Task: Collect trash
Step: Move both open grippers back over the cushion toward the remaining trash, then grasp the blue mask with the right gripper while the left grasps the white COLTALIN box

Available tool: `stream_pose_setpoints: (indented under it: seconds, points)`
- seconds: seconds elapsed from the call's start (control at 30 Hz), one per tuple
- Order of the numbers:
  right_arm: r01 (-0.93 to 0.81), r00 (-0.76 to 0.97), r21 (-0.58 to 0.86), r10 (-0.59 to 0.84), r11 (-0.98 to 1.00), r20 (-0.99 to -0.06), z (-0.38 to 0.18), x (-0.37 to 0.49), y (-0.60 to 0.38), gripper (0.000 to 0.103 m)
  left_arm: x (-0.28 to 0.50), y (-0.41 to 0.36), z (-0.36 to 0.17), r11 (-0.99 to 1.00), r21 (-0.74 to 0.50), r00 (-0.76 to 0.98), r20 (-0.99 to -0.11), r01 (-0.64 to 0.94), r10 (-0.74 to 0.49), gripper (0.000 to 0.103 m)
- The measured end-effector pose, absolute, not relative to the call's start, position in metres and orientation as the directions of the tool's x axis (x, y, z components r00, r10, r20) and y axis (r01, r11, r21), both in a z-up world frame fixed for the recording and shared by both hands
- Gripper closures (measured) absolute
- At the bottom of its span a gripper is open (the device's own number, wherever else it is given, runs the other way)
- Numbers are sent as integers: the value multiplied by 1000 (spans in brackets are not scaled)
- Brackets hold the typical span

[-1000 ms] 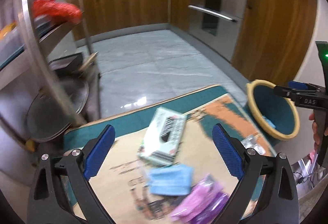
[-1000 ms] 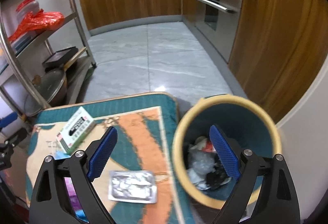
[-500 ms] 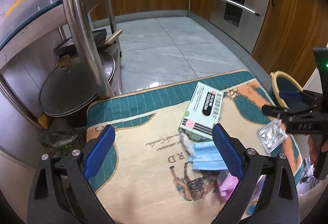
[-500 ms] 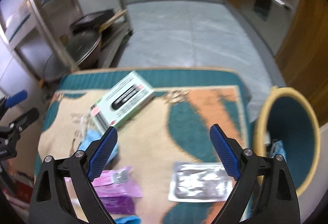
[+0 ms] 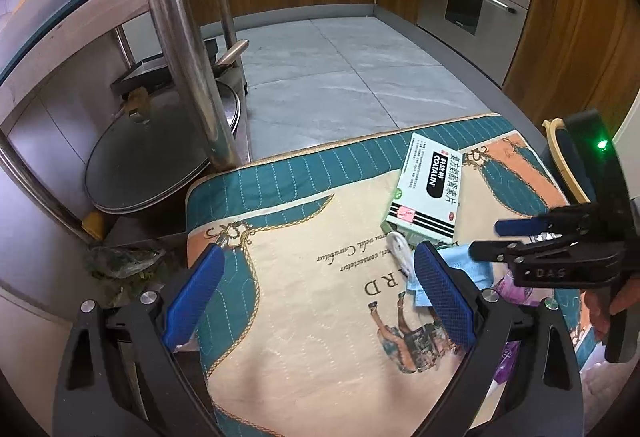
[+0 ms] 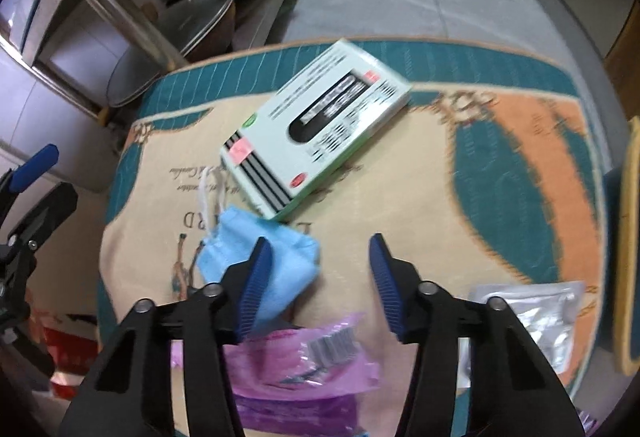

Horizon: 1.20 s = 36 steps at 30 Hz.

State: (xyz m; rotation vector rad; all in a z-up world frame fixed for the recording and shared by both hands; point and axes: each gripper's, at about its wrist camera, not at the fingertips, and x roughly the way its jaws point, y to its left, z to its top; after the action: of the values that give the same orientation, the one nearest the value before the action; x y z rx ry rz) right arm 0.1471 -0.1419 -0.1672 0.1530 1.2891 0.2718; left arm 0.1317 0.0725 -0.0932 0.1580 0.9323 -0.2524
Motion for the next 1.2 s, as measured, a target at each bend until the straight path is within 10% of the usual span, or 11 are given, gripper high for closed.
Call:
stream_pose_setpoints:
  seconds: [0.3, 1.2]
  points:
    - [-103, 214, 366, 380, 925, -900, -168, 149, -135, 91, 135, 74, -94, 959, 20, 569, -809, 283, -151, 9]
    - [50, 478, 495, 414, 868, -775, -92, 136, -297, 91, 177, -45, -132, 946, 14, 474, -868, 323, -149, 9]
